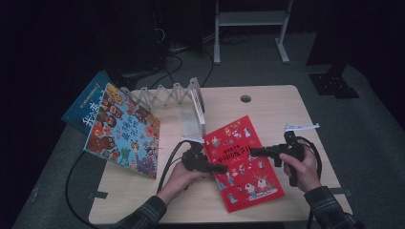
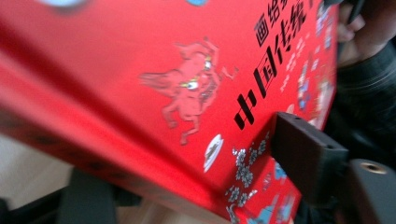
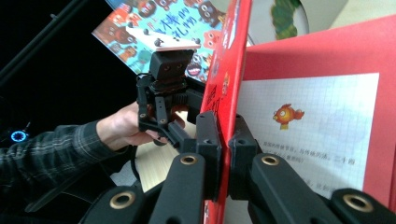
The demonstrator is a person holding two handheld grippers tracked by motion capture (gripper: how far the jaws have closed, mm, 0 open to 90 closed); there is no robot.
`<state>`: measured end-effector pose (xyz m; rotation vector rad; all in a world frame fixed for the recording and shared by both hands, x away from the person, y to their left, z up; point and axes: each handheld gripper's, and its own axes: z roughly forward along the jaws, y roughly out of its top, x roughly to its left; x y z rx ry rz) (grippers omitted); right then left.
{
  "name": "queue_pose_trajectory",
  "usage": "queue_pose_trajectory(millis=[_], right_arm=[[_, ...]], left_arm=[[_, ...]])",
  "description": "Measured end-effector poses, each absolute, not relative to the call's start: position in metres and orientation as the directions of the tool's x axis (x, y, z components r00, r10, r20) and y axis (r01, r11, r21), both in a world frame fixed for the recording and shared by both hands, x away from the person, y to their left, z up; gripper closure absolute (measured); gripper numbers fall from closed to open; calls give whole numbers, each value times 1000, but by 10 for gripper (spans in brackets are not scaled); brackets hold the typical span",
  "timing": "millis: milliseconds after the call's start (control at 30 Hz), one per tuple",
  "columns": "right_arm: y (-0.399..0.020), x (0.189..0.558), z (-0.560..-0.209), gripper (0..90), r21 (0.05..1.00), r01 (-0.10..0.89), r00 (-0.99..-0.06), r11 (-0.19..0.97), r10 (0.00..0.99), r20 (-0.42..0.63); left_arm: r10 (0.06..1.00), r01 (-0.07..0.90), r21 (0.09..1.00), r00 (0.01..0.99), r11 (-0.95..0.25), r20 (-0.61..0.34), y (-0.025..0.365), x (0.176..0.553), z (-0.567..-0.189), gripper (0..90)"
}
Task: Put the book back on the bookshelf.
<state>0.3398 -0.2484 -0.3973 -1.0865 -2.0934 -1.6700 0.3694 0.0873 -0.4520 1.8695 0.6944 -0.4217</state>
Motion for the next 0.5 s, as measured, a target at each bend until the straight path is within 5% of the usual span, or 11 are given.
queue_pose_trajectory(millis=[167, 500], right_arm=[[-250, 337, -392, 850, 760, 648, -716, 48, 379, 587], [-245, 335, -392, 653, 830, 541, -767, 132, 482, 424]], left_arm=[[260, 605, 755, 795, -253, -549, 94, 369, -438, 451], [227, 503, 845, 858, -183, -461, 106, 360, -409, 699]])
